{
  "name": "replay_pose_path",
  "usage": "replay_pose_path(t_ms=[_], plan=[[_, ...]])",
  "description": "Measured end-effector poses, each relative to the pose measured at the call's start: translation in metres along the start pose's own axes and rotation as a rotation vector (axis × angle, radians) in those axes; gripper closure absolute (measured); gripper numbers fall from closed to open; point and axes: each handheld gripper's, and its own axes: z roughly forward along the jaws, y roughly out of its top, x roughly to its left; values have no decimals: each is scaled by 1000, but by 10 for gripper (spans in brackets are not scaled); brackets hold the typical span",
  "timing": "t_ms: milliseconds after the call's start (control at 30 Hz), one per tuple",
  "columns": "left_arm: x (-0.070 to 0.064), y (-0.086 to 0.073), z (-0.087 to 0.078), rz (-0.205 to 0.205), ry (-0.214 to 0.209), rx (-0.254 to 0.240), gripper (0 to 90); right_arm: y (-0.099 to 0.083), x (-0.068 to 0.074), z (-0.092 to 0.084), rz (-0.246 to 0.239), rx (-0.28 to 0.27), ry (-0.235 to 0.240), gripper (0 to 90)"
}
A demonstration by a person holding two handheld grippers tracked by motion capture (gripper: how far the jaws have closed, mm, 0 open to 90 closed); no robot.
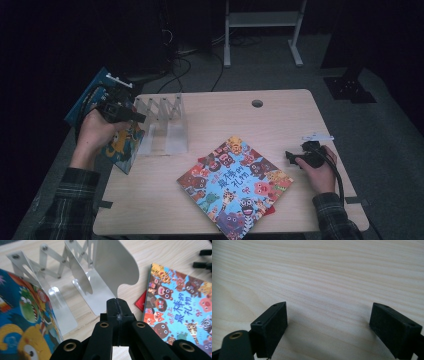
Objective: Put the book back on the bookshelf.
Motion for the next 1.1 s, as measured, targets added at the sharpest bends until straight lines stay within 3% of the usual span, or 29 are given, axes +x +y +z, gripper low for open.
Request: replay_pose_path(t_ms=[367,467,567,800,1033,1100], plan=[[-10,-29,36,26,-39,15,898,0,0,0,-2,-1,-1,139],[-13,-37,45,43,-60,11,855,0,0,0,-4,0,4,138],[-16,-45,55,56,-54,14,817,0,0,0,-4,0,4,138],[-24,-61,77,105,-34,2,571,0,0,0,-6,0,4,135],[-24,-79,100,98,-77,8,419,0,1,0,-4,2,1,130],[-24,-85,106,103,-72,5,377,-1,1,-1,-1,1,-1,128]])
